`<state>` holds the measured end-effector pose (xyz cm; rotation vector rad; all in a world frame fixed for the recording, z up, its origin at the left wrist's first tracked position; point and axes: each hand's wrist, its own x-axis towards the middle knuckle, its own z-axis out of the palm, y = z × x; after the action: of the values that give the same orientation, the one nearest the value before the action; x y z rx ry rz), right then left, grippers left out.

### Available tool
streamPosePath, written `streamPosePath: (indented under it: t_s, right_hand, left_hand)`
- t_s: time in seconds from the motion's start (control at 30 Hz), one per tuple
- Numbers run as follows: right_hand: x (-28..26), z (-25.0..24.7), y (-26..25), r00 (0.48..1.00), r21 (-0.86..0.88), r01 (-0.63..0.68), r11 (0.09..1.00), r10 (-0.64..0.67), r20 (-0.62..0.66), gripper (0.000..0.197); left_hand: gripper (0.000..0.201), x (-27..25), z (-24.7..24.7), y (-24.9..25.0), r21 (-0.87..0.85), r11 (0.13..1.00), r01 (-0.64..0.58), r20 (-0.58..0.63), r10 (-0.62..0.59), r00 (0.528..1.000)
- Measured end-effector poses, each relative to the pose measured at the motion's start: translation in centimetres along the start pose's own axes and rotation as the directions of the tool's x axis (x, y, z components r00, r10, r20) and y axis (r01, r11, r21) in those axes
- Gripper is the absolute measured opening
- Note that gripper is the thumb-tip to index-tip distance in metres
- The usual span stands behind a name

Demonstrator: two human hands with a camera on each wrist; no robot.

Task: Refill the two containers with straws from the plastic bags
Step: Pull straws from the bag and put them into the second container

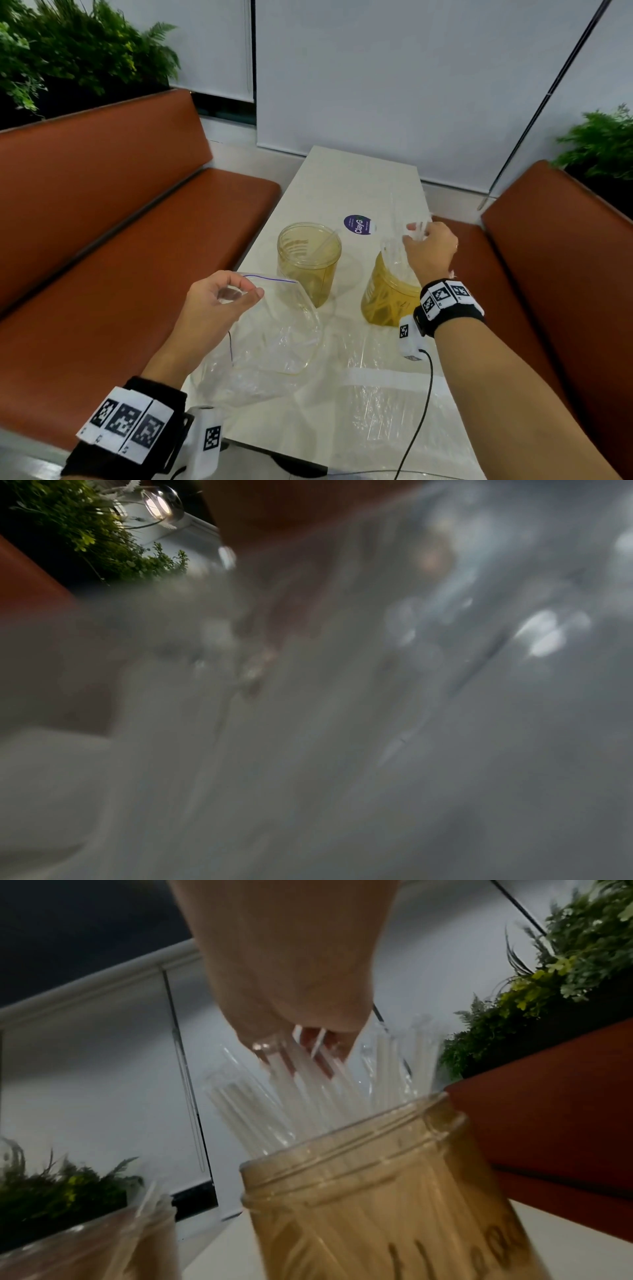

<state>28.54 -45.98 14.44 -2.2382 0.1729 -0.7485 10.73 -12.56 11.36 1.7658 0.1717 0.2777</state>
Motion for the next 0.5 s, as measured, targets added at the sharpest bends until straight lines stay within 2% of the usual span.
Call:
streamPosePath:
  t_s: [0.07, 0.13, 0.17, 0.23, 0.27, 0.3, 0.33, 0.37, 0.4, 0.43, 0.47, 0.5]
  right_hand:
    - [0.1, -0.1, 0.1, 0.998, 0.008, 0.034, 0.999, -0.033, -0.051, 0.033]
    - [0.8, -0.4, -0.8, 0.972, -0.002, 0.185, 0.983, -0.183, -0.148, 0.047]
    - [1.2, -0.6, -1.3, 0.951, -0.028, 0.267, 0.963, -0.268, -0.153, 0.051]
    - [1.9, -0.1, -1.8, 0.899, -0.157, 0.420, 0.894, -0.433, -0.061, 0.050]
    - [2.2, 0.3, -1.5, 0.877, -0.261, 0.471, 0.843, -0.479, 0.036, 0.049]
    - [2.1, 0.7, -1.1, 0.871, -0.379, 0.488, 0.786, -0.462, 0.165, 0.049]
    - [1.7, 1.1, -0.6, 0.884, -0.484, 0.466, 0.741, -0.372, 0.282, 0.048]
    - [1.2, 1.3, 0.0, 0.904, -0.561, 0.414, 0.717, -0.251, 0.347, 0.046]
    - [0.7, 1.4, 0.1, 0.924, -0.591, 0.355, 0.725, -0.174, 0.342, 0.042]
    - [0.1, 1.3, -0.2, 0.950, -0.574, 0.285, 0.768, -0.146, 0.277, 0.036]
    - [-0.1, 1.2, -1.0, 0.970, -0.520, 0.234, 0.822, -0.165, 0.177, 0.032]
    - [0.1, 1.2, -1.7, 0.969, -0.463, 0.245, 0.852, -0.235, 0.080, 0.027]
  left_hand:
    - [0.016, 0.0, 0.1, 0.0, -0.005, 1.000, 0.001, 0.003, -0.001, 1.000]
    - [0.015, 0.1, 0.2, 0.0, -0.001, 1.000, 0.001, 0.000, -0.001, 1.000]
    - [0.015, 0.1, 0.2, 0.0, 0.000, 1.000, 0.002, 0.000, -0.002, 1.000]
    - [0.015, 0.1, 0.3, 0.1, -0.003, 1.000, -0.002, -0.003, 0.002, 1.000]
    - [0.015, 0.1, 0.3, 0.1, -0.002, 1.000, -0.006, -0.004, 0.006, 1.000]
    - [0.015, 0.1, 0.4, 0.1, -0.001, 1.000, -0.008, -0.004, 0.008, 1.000]
    - [0.015, 0.0, 0.5, 0.2, -0.001, 1.000, -0.010, -0.004, 0.010, 1.000]
    - [0.016, 0.0, 0.6, 0.2, -0.001, 1.000, -0.010, -0.003, 0.010, 1.000]
    - [0.015, -0.1, 0.6, 0.2, 0.000, 1.000, -0.009, -0.002, 0.009, 1.000]
    - [0.016, -0.1, 0.6, 0.2, 0.003, 1.000, -0.011, -0.001, 0.011, 1.000]
    - [0.016, -0.1, 0.6, 0.2, 0.008, 1.000, -0.014, 0.002, 0.014, 1.000]
    - [0.016, -0.1, 0.6, 0.2, 0.015, 1.000, -0.018, 0.003, 0.018, 1.000]
